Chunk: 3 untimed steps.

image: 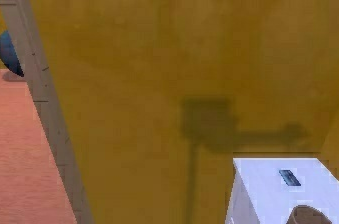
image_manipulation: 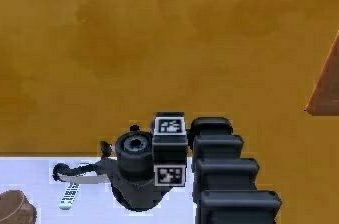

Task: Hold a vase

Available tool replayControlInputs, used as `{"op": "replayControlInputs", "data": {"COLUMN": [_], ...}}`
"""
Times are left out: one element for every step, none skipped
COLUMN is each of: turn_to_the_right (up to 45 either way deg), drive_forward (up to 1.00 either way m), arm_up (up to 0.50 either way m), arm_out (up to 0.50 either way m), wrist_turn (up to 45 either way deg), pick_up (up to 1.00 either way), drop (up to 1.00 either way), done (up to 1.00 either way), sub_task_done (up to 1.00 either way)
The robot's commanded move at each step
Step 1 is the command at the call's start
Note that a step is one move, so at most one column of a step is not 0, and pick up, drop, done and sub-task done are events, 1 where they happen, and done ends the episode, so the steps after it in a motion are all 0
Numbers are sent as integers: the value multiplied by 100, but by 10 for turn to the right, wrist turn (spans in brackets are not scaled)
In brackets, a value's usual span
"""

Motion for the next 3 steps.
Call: {"op": "replayControlInputs", "data": {"turn_to_the_right": [0,0,0], "drive_forward": [0,0,0], "arm_up": [0,0,0], "arm_out": [0,0,0], "wrist_turn": [360,0,0], "pick_up": [0,100,0], "drop": [0,0,0], "done": [0,0,100], "sub_task_done": [0,0,0]}}
